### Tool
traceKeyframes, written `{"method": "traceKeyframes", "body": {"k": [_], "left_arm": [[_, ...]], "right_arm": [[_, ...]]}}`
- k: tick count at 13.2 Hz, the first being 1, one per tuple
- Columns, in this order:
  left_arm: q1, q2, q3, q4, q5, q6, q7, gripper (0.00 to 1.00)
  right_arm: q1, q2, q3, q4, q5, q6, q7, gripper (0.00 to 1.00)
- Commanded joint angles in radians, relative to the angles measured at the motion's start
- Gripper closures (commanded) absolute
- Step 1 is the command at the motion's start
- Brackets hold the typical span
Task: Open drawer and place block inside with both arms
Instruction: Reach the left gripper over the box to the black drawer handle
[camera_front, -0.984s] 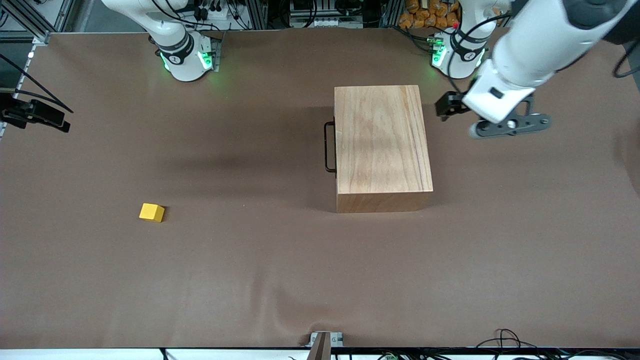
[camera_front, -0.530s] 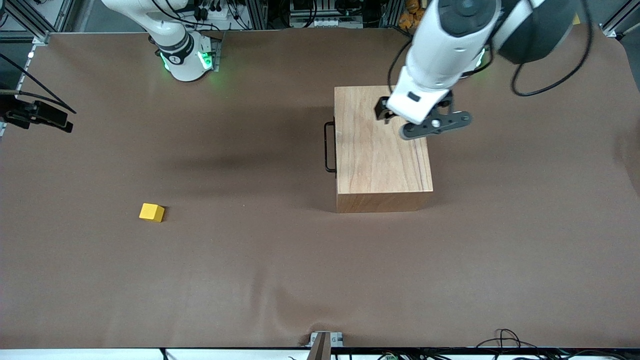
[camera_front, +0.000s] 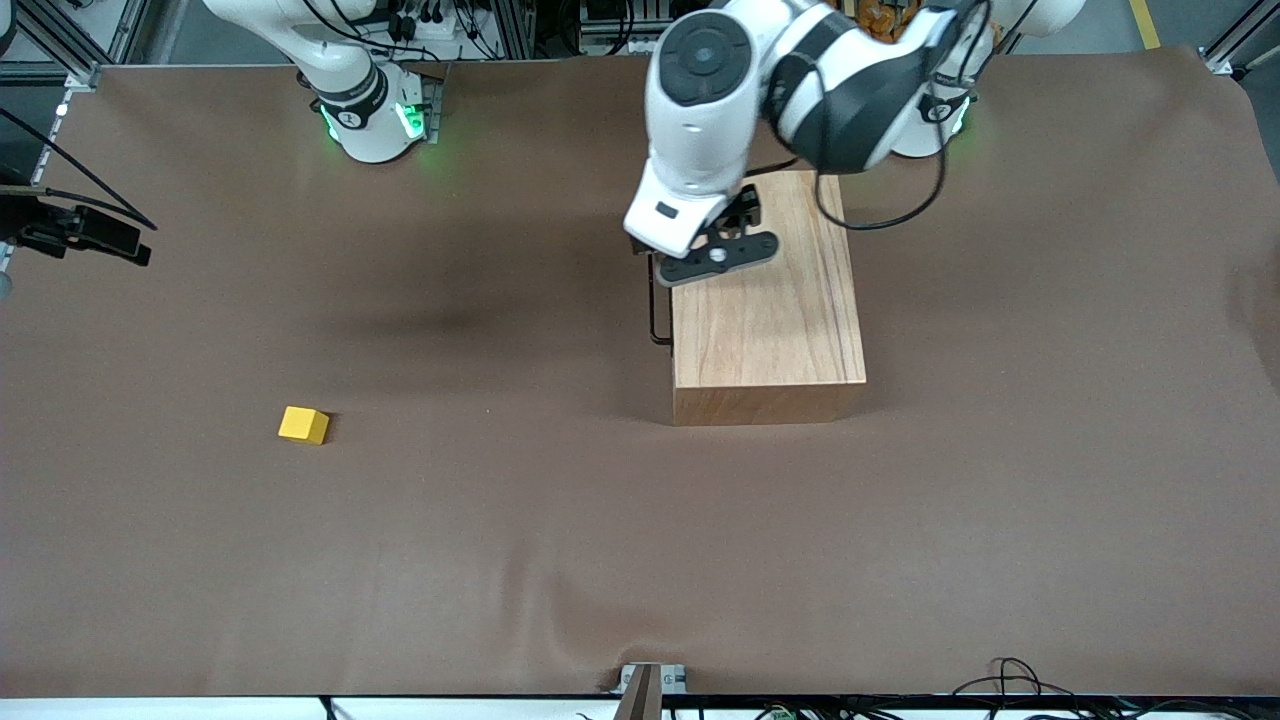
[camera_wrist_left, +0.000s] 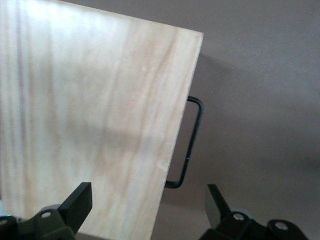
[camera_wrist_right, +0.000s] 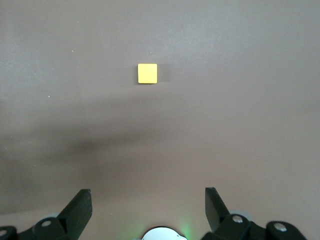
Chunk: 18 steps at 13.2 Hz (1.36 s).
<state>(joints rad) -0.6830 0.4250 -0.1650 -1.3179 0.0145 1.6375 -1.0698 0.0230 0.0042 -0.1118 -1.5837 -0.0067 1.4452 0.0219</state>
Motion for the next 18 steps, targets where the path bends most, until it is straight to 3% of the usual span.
{"method": "traceKeyframes", "body": {"k": [1,8,15,18], "left_arm": [[-0.044,0.063,0.021,0.052,0.036,0.036,-0.044,0.00],[-0.144,0.178,0.030,0.052,0.136,0.157,-0.154,0.00],[-0.173,0.267,0.028,0.048,0.208,0.205,-0.099,0.00],[-0.175,0.270,0.025,0.040,0.206,0.205,-0.085,0.00]], "right_arm": [[-0.017,-0.030,0.006,-0.033,-0.010,0.017,0.001,0.00],[-0.048,-0.010,0.009,-0.035,-0.001,0.135,-0.005,0.00],[-0.043,0.111,0.011,-0.033,0.001,0.340,-0.003,0.00],[-0.047,0.195,0.011,-0.024,0.004,0.495,-0.002,0.00]]}}
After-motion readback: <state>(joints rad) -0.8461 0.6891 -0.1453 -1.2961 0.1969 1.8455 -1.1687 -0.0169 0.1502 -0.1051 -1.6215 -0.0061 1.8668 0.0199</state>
